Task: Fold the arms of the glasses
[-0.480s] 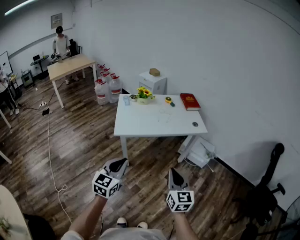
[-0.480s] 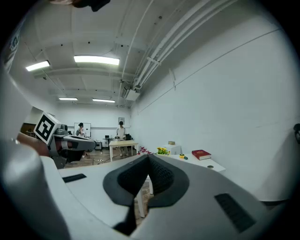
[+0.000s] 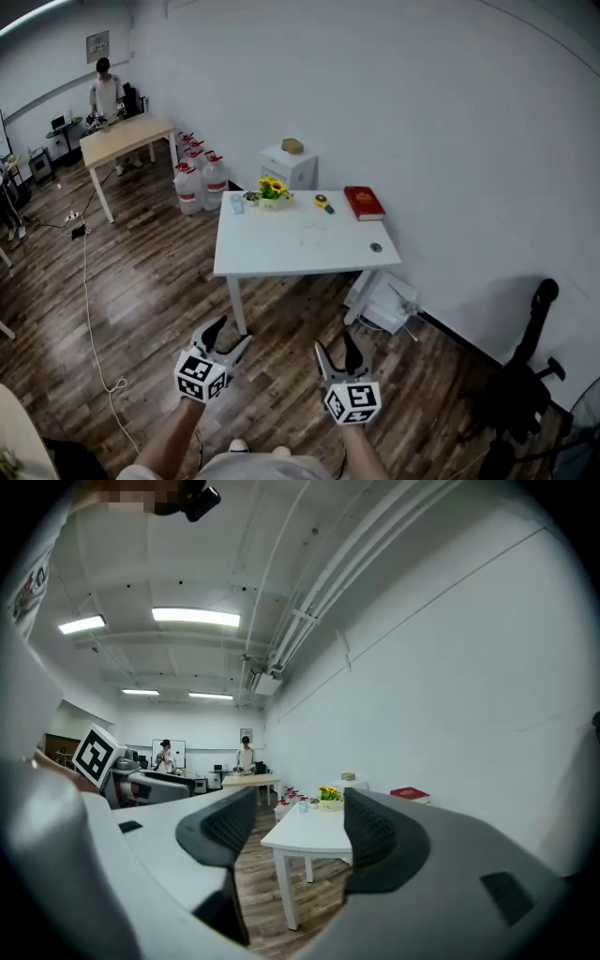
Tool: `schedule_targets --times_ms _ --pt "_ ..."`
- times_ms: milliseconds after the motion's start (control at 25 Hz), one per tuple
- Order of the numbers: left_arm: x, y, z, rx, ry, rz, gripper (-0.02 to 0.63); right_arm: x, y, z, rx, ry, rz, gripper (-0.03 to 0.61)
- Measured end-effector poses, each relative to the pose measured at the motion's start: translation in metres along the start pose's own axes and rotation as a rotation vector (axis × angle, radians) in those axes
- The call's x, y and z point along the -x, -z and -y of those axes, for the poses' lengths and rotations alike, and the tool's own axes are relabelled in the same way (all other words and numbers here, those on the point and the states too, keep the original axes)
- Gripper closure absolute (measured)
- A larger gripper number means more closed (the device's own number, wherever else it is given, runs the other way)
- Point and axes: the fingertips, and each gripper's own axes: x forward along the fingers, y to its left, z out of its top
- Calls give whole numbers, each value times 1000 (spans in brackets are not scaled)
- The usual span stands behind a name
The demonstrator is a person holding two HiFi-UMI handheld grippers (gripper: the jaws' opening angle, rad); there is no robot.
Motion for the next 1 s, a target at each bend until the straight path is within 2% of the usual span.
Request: schedule_targets --times_ms 40,80,160,320,600,1000 --pt "-2 3 0 5 -7 -4 306 0 4 3 -15 3 -9 274" --pt "-4 7 2 9 -10 -8 266 2 9 7 -26 8 -21 260" --pt "-8 14 8 10 -3 -21 244 5 15 14 -36 16 -35 249" --pt "-15 24 21 12 10 -25 242 10 26 28 -45 9 -51 250" --pt "-33 45 32 64 -11 -47 244 22 35 53 -61 10 -72 262" --pt "-132 28 25 47 35 -24 244 -23 35 121 -55 48 -81 273"
